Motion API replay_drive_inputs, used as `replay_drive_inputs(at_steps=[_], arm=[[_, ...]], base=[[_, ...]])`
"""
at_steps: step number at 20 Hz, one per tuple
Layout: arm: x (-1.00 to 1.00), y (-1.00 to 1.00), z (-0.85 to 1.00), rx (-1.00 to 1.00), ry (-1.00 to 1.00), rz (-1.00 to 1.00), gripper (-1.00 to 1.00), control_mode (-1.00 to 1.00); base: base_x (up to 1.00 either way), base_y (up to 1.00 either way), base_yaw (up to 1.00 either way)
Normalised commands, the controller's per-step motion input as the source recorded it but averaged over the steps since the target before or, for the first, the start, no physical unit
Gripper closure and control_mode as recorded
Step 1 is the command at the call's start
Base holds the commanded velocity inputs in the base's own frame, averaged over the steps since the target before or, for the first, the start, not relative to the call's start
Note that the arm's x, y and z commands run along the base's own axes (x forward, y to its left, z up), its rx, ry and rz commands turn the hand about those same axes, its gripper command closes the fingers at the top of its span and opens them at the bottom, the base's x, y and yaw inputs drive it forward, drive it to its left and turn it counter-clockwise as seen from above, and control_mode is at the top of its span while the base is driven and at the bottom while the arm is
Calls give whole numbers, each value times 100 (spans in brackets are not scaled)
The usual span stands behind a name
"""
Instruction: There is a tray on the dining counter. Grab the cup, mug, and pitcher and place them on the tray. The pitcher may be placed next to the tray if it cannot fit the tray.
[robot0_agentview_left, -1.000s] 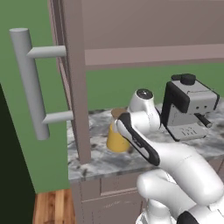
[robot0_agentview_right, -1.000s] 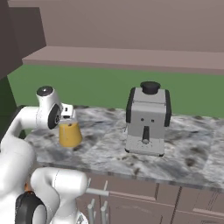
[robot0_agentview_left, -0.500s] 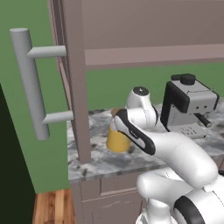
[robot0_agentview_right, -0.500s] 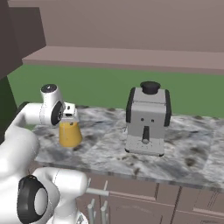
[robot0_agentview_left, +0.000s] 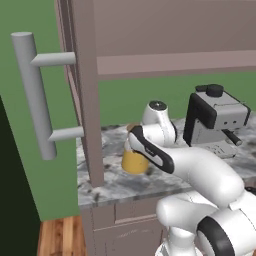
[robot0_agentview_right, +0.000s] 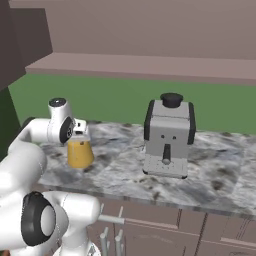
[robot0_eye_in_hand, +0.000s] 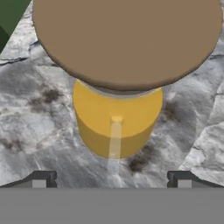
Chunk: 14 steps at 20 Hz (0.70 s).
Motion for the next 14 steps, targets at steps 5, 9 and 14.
replay_drive_inputs(at_steps=[5, 9, 14], arm=[[7, 3, -24, 0, 0, 0, -100, -100], [5, 0, -17, 0, 0, 0, -100, -100], [11, 0, -7, 0, 0, 0, -100, -100]], base=[[0, 0, 0], [0, 0, 0], [0, 0, 0]])
